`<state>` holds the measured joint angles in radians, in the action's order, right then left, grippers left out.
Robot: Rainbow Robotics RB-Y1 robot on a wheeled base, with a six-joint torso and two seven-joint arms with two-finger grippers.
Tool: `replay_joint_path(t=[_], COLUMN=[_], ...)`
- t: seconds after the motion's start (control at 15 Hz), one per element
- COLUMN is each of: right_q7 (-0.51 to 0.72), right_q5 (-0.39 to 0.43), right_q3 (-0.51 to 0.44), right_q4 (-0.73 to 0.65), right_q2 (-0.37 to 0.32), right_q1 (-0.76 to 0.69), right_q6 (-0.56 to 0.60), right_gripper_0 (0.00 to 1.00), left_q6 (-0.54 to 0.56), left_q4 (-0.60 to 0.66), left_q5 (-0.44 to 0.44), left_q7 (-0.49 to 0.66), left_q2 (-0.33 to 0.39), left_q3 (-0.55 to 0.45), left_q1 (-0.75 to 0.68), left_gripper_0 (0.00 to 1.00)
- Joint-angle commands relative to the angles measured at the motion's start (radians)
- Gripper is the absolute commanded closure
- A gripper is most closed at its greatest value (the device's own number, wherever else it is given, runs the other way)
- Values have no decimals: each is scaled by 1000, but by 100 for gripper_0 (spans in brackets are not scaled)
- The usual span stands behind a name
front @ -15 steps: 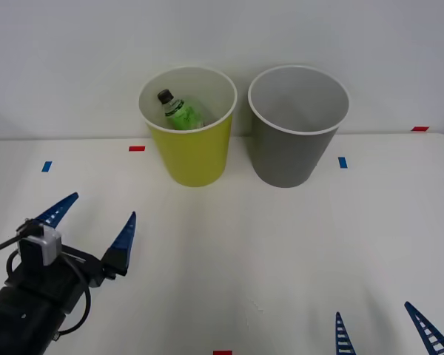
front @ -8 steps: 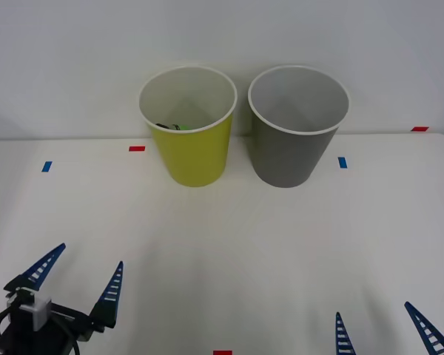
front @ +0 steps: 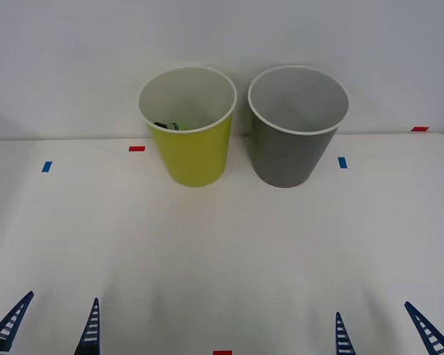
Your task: Put cans in the gray bin and PET bottles in the light green bin.
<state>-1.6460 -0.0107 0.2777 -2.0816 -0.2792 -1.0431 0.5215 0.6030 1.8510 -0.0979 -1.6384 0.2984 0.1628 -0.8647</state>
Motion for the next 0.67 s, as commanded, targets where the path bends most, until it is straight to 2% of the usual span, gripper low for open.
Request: replay_joint_path(t=[0.07, 0.67], right_q7=[0, 0], right_q5=[0, 0], right_q3=[0, 0], right_q4=[0, 0], right_q2=[0, 0], right_q1=[0, 0], right_q6=[0, 0], right_gripper_0=[0, 0], left_q6=[20, 21], left_q4=[-3, -3], left_q5=[10, 10], left_q7=[0, 0], left_q2=[-1, -1], left_q3=[7, 6], left_q1=[-19, -19], left_gripper_0=[0, 0])
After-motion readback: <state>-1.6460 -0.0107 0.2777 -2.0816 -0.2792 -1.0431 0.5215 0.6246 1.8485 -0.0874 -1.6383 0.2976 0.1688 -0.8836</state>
